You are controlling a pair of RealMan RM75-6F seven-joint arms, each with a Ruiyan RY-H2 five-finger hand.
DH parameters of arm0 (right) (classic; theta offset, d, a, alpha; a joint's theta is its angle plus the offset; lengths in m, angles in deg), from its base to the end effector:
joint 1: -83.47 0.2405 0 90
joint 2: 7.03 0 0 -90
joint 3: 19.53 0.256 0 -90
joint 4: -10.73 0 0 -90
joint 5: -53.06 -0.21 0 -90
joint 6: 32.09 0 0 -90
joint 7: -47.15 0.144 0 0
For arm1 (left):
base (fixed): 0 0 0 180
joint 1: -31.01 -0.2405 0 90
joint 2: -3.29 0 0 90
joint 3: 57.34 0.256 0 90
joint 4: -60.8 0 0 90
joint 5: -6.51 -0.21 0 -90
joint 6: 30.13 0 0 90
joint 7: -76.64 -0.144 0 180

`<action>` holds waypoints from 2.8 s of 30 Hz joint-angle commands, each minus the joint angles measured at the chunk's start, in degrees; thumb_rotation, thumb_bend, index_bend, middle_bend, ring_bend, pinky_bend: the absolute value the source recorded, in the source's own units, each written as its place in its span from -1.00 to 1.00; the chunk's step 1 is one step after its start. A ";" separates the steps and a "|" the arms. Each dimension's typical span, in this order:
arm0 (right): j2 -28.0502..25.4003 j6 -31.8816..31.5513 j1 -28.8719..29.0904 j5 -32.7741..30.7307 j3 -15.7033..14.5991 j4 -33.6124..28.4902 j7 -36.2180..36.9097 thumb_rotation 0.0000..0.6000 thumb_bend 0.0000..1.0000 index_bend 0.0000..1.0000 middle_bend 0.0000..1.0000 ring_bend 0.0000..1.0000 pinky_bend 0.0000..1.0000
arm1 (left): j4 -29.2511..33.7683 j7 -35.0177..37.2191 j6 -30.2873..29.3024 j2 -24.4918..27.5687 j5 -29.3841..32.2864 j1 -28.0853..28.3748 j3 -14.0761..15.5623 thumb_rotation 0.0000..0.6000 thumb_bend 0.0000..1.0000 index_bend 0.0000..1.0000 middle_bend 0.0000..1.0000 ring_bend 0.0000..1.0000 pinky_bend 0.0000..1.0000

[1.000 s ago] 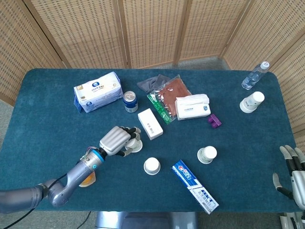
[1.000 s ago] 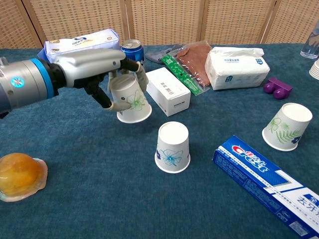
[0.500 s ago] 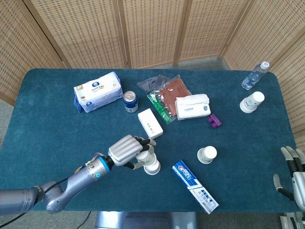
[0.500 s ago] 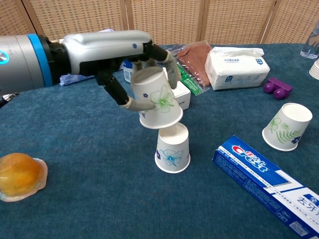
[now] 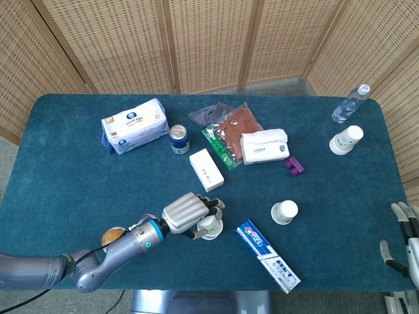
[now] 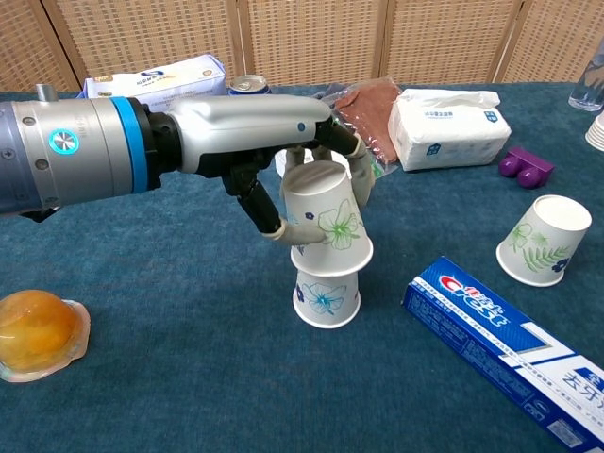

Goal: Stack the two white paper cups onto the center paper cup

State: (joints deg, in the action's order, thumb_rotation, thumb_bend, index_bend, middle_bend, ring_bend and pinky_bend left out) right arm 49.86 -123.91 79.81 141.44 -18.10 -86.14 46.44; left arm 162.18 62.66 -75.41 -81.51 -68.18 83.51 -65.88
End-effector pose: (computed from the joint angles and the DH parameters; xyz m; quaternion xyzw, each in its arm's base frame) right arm -0.3158 -0.1290 0.2009 0.5725 -0.3759 0.3617 0.6326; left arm -0.0361 0.2832 -0.0307 -0.8403 -0.3148 -0.4023 0.1815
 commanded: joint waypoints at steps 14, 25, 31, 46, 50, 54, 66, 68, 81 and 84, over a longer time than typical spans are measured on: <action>0.01 0.00 -0.14 -0.25 0.24 0.50 0.59 0.66 0.00 -1.00 -0.81 -1.00 -0.51 | 0.97 -9.72 2.14 1.65 8.89 3.26 2.57 1.00 -0.24 -1.00 -1.00 -1.00 -0.74; -0.90 6.04 3.52 0.46 0.13 -0.86 -1.72 0.66 0.01 -1.00 -0.83 -1.00 -0.51 | 7.03 -6.96 -4.35 11.00 5.90 -2.41 6.01 1.00 -0.25 -1.00 -1.00 -1.00 -0.80; 0.05 11.22 6.85 0.31 0.26 -2.06 -5.22 0.65 0.01 -1.00 -0.93 -1.00 -0.48 | 9.88 -2.45 -9.75 17.43 -0.85 -7.29 8.18 1.00 -0.24 -1.00 -1.00 -1.00 -0.80; 5.96 23.70 15.72 -2.75 1.47 -1.74 -11.32 0.67 -0.02 -1.00 -1.00 -1.00 -0.47 | 11.67 8.00 -22.36 28.38 -15.62 -18.30 13.09 1.00 -0.24 -1.00 -1.00 -1.00 -0.80; 7.80 26.99 18.14 -4.30 1.89 -0.96 -12.46 0.67 -0.02 -1.00 -1.00 -1.00 -0.47 | 10.77 11.42 -26.18 30.24 -18.47 -21.21 13.76 1.00 -0.25 -1.00 -1.00 -1.00 -0.80; 9.21 29.50 20.16 -5.71 2.28 -0.36 -13.44 0.67 -0.02 -1.00 -1.00 -1.00 -0.45 | 9.92 13.61 -29.10 31.33 -20.57 -23.40 13.99 1.00 -0.24 -1.00 -1.00 -1.00 -0.80; 12.07 34.31 24.19 -10.37 2.38 0.41 -17.24 0.68 -0.02 -1.00 -1.00 -1.00 -0.41 | 8.11 16.68 -31.36 32.18 -22.92 -26.55 13.40 1.00 -0.24 -1.00 -1.00 -1.00 -0.80; 12.56 34.86 24.75 -11.09 2.37 0.64 -17.75 0.68 -0.02 -1.00 -1.00 -1.00 -0.39 | 7.80 17.09 -31.41 32.16 -22.98 -26.83 13.15 1.00 -0.24 -1.00 -1.00 -1.00 -0.80; 15.16 37.39 28.07 -15.25 2.12 0.77 -22.11 0.99 -0.14 -1.00 -0.81 -1.00 -0.20 | 5.85 19.38 -31.81 32.03 -23.23 -28.62 12.16 1.00 -0.24 -1.00 -1.00 -1.00 -0.81; 15.41 37.09 28.42 -16.02 2.22 0.73 -22.55 1.00 -0.23 -0.90 -0.67 -0.92 -0.11 | 5.53 19.76 -31.92 31.97 -23.43 -28.96 12.01 1.00 -0.24 -1.00 -1.00 -1.00 -0.81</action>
State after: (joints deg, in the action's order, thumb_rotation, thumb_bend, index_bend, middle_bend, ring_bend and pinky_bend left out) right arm 65.20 -86.75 108.14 125.52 -15.91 -85.40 23.98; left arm 167.72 82.41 -107.33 -49.54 -91.58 54.55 -53.85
